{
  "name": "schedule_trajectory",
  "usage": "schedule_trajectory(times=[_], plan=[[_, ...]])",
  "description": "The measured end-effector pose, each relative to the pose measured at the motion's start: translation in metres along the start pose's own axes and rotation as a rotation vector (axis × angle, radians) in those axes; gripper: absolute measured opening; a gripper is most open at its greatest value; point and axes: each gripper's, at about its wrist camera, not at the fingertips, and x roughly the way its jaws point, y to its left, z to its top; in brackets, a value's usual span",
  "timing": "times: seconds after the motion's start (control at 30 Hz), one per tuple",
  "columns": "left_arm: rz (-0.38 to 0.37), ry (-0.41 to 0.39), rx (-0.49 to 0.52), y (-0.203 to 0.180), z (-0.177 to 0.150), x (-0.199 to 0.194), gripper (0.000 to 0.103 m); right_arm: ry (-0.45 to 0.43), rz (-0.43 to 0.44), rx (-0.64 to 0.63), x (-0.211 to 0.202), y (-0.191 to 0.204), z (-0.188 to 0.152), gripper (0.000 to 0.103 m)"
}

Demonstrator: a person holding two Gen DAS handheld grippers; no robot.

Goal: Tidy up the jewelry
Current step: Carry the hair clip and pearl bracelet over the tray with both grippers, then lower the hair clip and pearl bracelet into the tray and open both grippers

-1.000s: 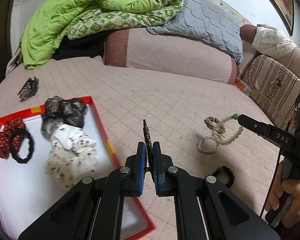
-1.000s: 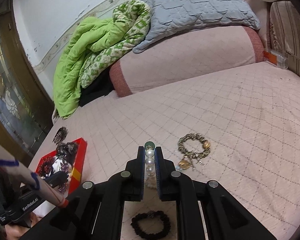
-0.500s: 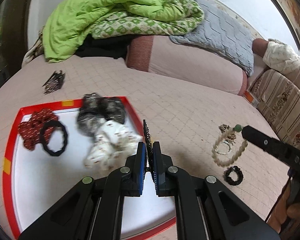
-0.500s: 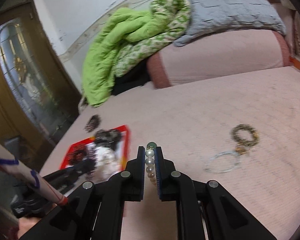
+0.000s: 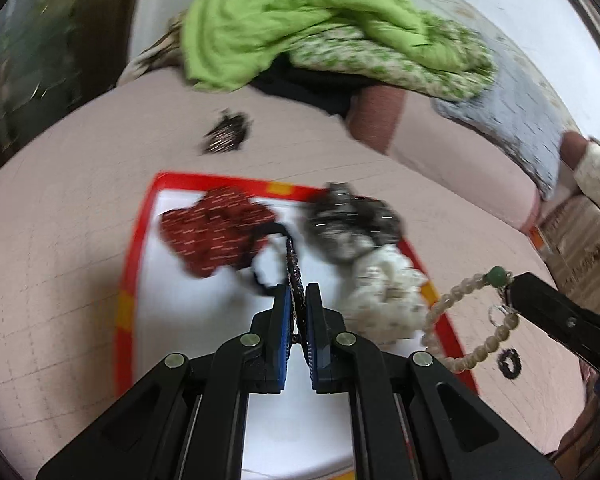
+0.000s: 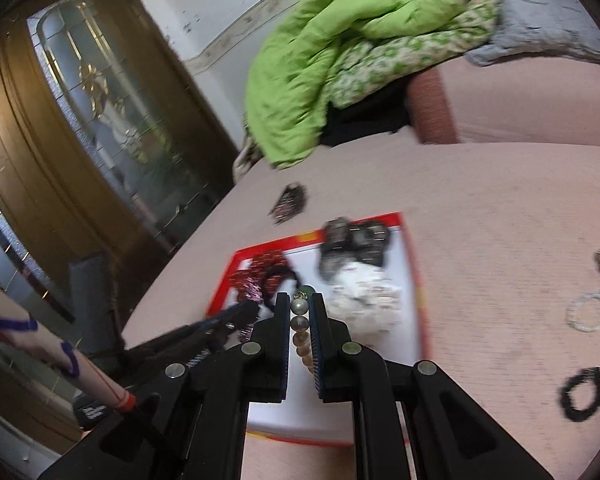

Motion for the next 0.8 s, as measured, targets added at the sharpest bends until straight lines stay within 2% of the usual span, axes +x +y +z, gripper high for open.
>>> schedule_trajectory(times=[0.17,0.37,0.5,0.8], plan=[[0.027,0.058,-0.049,0.023,0.000,0.012,0.007,0.056,0.040,0.009,0.036,0.020,0.006,0.010],[0.053,0.098,-0.055,0.026,-0.004,0.024,0.007,0.119,0.083,0.073,0.076,0.023,0.007,0.011],[0.064,0.124,-0.056,0.027,-0.005,0.032,0.007,0.184,0.032,0.089,0.100,0.009,-0.002,0.011],[0.070,0.137,-0.066,0.026,-0.006,0.038,0.007,0.218,-0.065,0.053,0.107,-0.005,-0.010,0.011]])
